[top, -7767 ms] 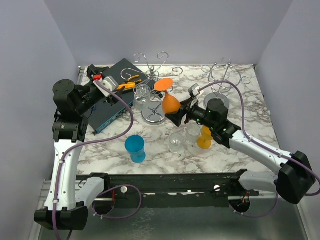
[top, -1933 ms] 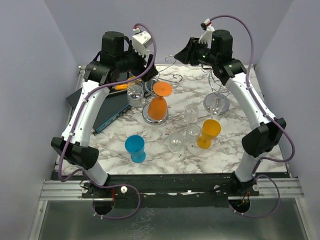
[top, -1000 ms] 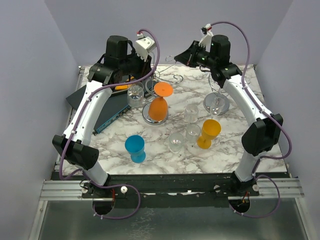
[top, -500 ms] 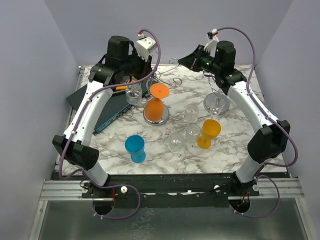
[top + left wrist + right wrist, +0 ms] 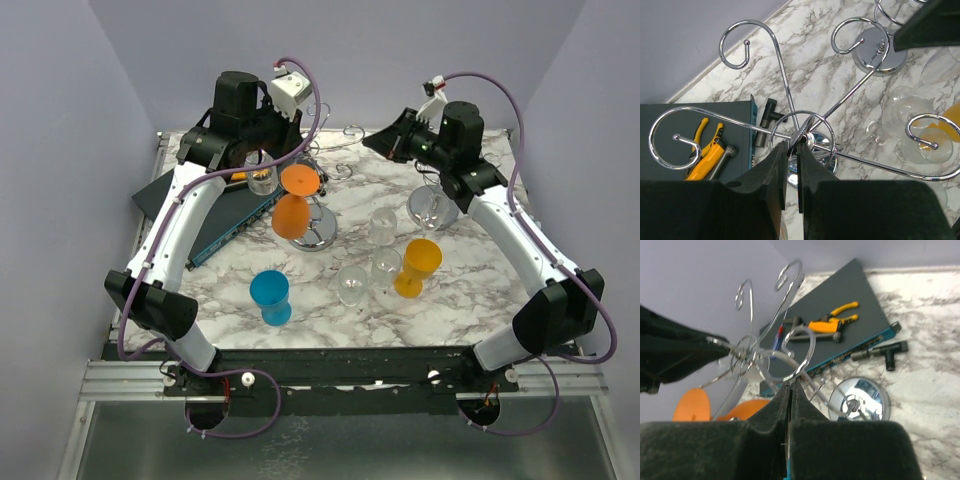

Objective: Place the wine glass upside down on the wine glass rack
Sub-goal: Adjust the wine rack at the center of the board.

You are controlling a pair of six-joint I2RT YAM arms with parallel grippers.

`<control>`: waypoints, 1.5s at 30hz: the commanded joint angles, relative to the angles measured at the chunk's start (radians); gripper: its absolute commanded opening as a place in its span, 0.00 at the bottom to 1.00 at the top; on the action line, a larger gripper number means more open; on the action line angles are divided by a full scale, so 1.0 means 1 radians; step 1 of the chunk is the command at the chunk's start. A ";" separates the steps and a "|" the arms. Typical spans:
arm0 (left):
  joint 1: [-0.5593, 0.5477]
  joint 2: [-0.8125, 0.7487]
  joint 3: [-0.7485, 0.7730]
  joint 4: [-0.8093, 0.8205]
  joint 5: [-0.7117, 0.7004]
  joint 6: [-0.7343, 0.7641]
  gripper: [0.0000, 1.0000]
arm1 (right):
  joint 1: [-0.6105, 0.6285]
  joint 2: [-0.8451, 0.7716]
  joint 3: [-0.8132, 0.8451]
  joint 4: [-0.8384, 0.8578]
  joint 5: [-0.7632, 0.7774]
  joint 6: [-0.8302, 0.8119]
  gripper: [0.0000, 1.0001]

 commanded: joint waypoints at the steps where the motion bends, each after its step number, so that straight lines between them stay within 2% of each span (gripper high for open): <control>1: 0.014 -0.008 -0.005 0.056 -0.072 0.016 0.18 | 0.037 -0.034 -0.068 -0.092 -0.070 -0.006 0.00; 7: 0.014 -0.011 -0.011 0.057 -0.071 0.020 0.18 | 0.054 -0.077 -0.139 -0.077 -0.067 0.003 0.00; 10: 0.014 -0.021 -0.019 0.056 -0.060 0.020 0.17 | 0.054 -0.078 -0.104 -0.121 -0.031 -0.034 0.03; 11: 0.014 -0.026 -0.023 0.056 -0.056 0.020 0.17 | 0.054 -0.077 -0.084 -0.139 -0.018 -0.046 0.07; 14: 0.014 -0.039 -0.030 0.057 -0.048 0.023 0.18 | 0.053 -0.076 -0.001 -0.186 0.034 -0.084 0.29; 17: 0.014 -0.046 -0.031 0.058 -0.046 0.031 0.18 | 0.054 -0.060 0.087 -0.219 0.073 -0.121 0.40; 23: 0.014 -0.049 -0.034 0.058 -0.042 0.032 0.18 | 0.052 0.052 0.252 -0.263 0.111 -0.170 0.58; 28: 0.014 -0.049 -0.036 0.058 -0.034 0.029 0.18 | 0.052 0.149 0.332 -0.270 0.135 -0.194 0.63; 35: 0.014 -0.053 -0.043 0.058 -0.033 0.037 0.17 | 0.051 0.206 0.382 -0.258 0.154 -0.205 0.61; 37: 0.014 -0.053 -0.046 0.059 -0.033 0.036 0.17 | 0.050 0.204 0.368 -0.246 0.138 -0.190 0.54; 43: 0.014 -0.043 -0.044 0.074 -0.033 0.022 0.17 | 0.050 0.172 0.266 -0.173 0.074 -0.111 0.18; 45: 0.013 -0.033 -0.037 0.078 -0.038 0.018 0.17 | 0.051 0.162 0.234 -0.159 0.061 -0.088 0.10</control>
